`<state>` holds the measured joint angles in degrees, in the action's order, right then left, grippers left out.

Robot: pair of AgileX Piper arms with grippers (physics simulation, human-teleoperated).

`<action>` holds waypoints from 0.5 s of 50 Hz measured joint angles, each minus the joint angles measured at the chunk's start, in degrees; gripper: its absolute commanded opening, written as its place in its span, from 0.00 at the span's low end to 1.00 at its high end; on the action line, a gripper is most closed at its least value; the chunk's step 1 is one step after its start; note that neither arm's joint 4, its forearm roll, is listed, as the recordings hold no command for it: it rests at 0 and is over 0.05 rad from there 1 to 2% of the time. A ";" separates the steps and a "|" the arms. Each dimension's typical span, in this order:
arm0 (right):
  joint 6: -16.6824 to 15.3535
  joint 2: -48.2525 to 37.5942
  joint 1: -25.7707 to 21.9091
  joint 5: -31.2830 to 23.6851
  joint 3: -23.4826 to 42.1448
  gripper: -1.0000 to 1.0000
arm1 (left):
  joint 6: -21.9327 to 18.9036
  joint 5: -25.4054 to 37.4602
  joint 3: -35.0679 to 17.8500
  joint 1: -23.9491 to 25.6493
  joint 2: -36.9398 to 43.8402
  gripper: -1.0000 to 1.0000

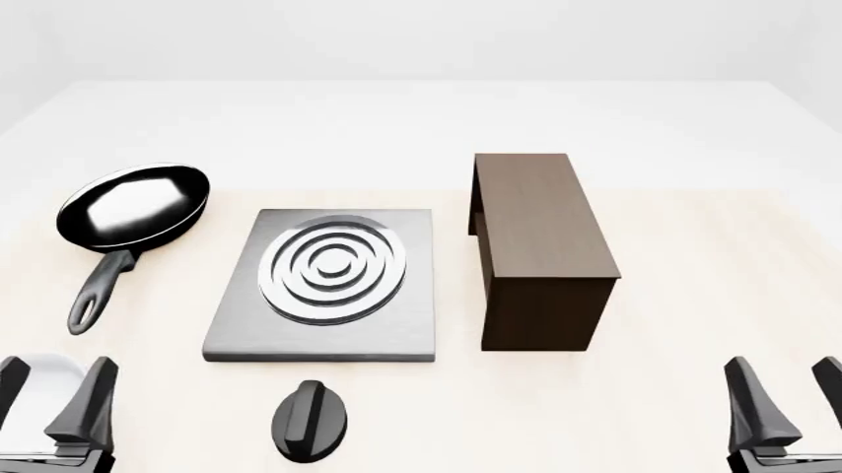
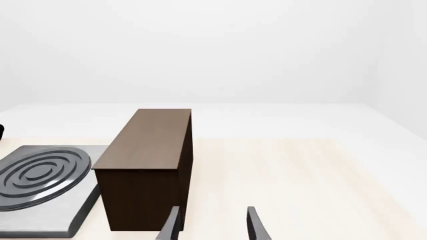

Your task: Turn on the stove.

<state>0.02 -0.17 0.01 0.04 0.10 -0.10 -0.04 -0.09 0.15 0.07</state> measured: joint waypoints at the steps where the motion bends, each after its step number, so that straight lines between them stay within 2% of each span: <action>1: 0.01 -0.02 0.00 0.01 0.01 1.00 | 0.00 -0.01 -0.02 0.04 0.00 1.00; 25: 0.10 -0.22 0.04 0.06 0.14 1.00 | -0.53 0.21 -0.23 -0.50 0.35 1.00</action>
<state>0.11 -0.39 0.05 0.10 0.23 -0.63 0.18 -0.32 -0.35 0.42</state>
